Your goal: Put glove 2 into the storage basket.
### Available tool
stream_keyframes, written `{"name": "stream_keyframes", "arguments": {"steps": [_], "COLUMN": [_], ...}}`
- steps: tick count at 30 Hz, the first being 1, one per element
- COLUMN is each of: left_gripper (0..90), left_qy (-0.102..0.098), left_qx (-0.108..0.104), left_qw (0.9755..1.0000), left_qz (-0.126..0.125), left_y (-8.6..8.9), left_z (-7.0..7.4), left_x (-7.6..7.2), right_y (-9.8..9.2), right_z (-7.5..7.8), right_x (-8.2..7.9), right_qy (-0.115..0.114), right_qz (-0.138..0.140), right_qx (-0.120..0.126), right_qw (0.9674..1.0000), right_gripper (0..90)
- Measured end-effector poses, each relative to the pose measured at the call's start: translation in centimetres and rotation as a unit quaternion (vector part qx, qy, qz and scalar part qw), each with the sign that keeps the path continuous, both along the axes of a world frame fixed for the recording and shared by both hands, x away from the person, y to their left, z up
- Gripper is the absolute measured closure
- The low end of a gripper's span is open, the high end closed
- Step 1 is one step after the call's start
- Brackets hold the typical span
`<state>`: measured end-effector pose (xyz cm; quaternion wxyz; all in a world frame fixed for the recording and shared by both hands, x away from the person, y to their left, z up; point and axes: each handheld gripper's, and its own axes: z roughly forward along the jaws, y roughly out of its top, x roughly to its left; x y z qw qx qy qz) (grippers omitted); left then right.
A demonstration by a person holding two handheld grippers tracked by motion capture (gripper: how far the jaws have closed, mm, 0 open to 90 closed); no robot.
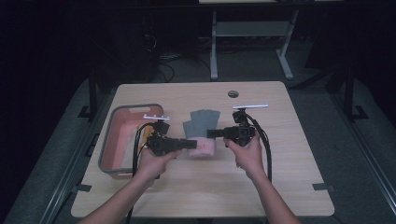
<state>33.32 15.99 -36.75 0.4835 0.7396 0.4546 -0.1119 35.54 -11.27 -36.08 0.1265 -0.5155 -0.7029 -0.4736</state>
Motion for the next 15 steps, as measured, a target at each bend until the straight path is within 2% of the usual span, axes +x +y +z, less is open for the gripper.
{"name": "stream_keyframes", "arguments": {"steps": [7, 15], "left_gripper": [65.1, 66.0], "left_qy": [-0.007, -0.004], "left_qx": [0.003, 0.0], "left_qw": [1.0, 0.9999], "left_qz": [0.003, 0.011], "left_y": [1.0, 2.0], "left_z": [0.6, 1.0], "left_x": [0.2, 0.5], "right_y": [1.0, 2.0], "right_z": [0.6, 1.2], "right_x": [0.5, 1.1], "right_qy": [-0.004, -0.008], "right_qz": [0.007, 0.016], "right_qx": [0.001, 0.0], "right_qw": [1.0, 0.9998], "right_gripper": [77.2, 77.1]}}
